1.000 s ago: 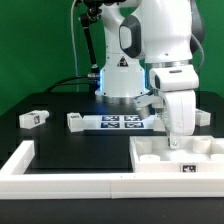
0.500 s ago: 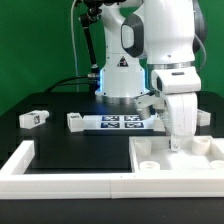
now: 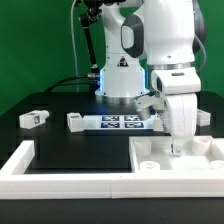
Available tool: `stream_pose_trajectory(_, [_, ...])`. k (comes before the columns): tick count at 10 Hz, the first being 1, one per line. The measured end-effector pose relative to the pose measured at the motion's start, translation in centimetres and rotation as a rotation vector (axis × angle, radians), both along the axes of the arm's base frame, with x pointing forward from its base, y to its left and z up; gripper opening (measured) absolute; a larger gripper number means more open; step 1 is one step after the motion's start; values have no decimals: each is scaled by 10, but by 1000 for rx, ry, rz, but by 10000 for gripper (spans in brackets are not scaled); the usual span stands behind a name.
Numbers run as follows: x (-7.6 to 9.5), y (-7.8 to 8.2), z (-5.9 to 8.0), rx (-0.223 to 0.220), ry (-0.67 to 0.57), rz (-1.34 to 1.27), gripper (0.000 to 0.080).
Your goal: Assemble square table
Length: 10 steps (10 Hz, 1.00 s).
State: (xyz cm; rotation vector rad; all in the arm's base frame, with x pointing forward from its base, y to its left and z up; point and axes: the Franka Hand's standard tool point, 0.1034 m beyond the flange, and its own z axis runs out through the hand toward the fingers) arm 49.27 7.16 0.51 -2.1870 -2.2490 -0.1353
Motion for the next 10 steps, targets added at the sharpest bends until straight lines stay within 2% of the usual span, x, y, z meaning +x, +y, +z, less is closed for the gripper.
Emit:
stream_pose_trajectory(5, [0,0,0,0,0,-1,649])
stream_pose_trajectory(7, [-8,6,24,-2,-16,-141,649])
stream_pose_trajectory(8, [-22,18,32,-4,-15,-168,649])
stream_pose_trajectory(10, [-36,44,52,9,-22,-342,649])
